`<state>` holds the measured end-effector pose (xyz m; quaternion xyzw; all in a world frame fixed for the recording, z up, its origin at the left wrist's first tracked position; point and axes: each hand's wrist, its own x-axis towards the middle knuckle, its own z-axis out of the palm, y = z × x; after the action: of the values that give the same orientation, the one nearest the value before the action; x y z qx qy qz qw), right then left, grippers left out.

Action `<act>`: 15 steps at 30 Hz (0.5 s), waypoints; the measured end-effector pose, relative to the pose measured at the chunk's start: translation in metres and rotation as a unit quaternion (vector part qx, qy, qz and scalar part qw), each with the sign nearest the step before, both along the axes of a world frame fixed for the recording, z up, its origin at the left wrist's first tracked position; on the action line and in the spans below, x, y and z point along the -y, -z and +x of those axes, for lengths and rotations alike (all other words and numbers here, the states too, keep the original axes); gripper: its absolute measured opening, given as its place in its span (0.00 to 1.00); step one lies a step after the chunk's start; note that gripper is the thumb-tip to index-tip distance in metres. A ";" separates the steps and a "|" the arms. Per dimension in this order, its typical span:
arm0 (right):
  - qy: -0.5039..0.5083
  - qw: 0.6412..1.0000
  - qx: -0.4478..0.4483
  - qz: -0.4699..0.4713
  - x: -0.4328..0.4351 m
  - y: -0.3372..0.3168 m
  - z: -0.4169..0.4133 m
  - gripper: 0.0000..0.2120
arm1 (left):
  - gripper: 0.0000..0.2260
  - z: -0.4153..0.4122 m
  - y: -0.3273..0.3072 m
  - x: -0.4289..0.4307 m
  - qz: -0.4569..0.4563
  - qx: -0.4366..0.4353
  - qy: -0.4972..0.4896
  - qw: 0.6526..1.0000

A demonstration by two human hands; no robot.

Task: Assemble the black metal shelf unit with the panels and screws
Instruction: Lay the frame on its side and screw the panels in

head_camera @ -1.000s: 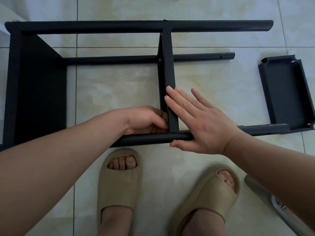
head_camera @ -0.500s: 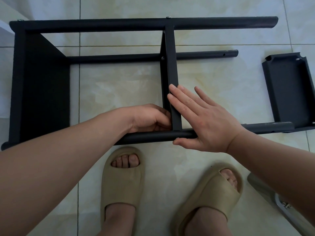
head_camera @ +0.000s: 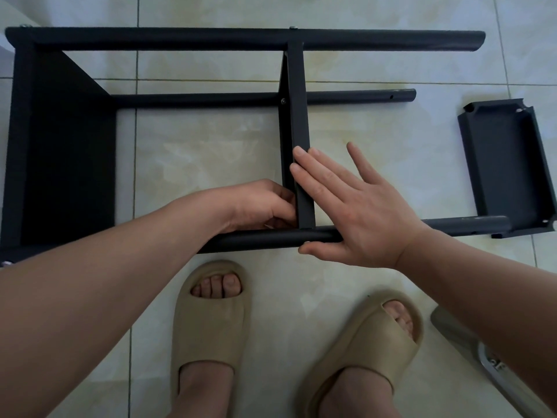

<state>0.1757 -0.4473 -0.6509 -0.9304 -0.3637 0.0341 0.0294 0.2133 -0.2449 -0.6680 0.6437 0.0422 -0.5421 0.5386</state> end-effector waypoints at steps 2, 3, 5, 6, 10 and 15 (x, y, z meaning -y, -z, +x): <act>-0.001 1.000 0.005 -0.007 -0.001 -0.001 0.002 0.46 | 0.05 0.003 -0.002 0.000 0.003 0.002 0.002 1.000; -0.001 1.000 0.005 -0.008 -0.001 -0.002 0.003 0.46 | 0.04 0.003 -0.002 0.001 0.003 0.003 0.003 1.000; 0.001 1.000 0.001 -0.003 -0.001 -0.001 0.003 0.46 | 0.05 0.003 -0.003 0.000 0.006 0.005 0.003 1.000; 0.002 1.000 -0.004 0.000 -0.001 -0.001 0.002 0.46 | 0.05 0.002 -0.003 0.000 0.008 0.002 0.002 1.000; 0.008 1.000 -0.015 0.010 -0.002 0.002 -0.001 0.47 | 0.08 -0.001 0.000 0.000 0.009 -0.005 -0.011 1.000; 0.005 1.000 -0.023 0.017 -0.002 0.002 -0.001 0.46 | 0.06 -0.001 -0.001 -0.001 0.000 -0.014 -0.020 1.000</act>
<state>0.1750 -0.4451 -0.6527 -0.9307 -0.3584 0.0488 0.0539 0.2127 -0.2442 -0.6670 0.6351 0.0626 -0.5402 0.5486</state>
